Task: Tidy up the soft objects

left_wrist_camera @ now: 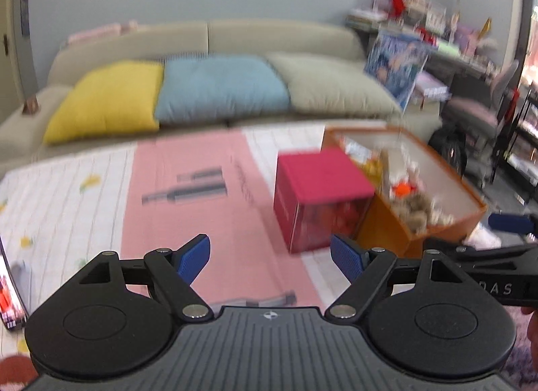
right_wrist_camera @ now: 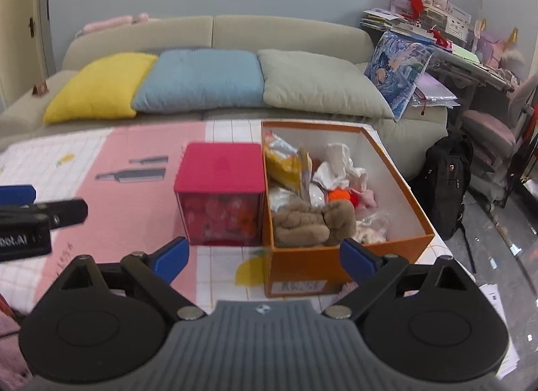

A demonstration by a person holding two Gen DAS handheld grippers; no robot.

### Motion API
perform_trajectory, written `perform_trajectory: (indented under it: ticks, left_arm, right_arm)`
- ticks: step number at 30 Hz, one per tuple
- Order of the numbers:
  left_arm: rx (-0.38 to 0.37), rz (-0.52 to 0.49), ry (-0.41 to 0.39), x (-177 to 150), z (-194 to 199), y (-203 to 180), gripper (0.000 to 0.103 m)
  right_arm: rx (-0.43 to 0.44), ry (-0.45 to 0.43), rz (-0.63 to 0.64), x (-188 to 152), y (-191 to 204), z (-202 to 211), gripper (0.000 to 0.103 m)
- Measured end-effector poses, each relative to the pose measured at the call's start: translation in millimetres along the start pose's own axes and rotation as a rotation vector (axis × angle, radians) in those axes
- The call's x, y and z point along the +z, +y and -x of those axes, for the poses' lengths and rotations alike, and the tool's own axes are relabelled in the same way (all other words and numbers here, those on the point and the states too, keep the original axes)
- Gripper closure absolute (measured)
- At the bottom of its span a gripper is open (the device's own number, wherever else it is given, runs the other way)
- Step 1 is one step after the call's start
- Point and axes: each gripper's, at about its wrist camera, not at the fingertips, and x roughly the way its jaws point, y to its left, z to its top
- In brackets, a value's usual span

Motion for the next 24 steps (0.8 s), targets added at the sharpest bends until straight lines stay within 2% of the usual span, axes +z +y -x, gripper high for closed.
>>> perform_trajectory:
  ticks: [2, 8, 24]
  left_arm:
    - [0.002, -0.013, 0.038, -4.0, -6.8, -2.1, 0.008]
    - [-0.008, -0.034, 0.058, -11.5, -7.5, -6.1, 0.008]
    - [-0.013, -0.050, 0.063, -11.3, -5.5, -10.0, 0.008]
  right_arm:
    - [0.005, 0.037, -0.014, -3.7, -1.7, -7.7, 0.008]
    - [0.015, 0.094, -0.055, -10.9, -7.3, -20.5, 0.008]
    - [0.018, 0.093, -0.036, -10.1, -2.0, -18.3, 0.008]
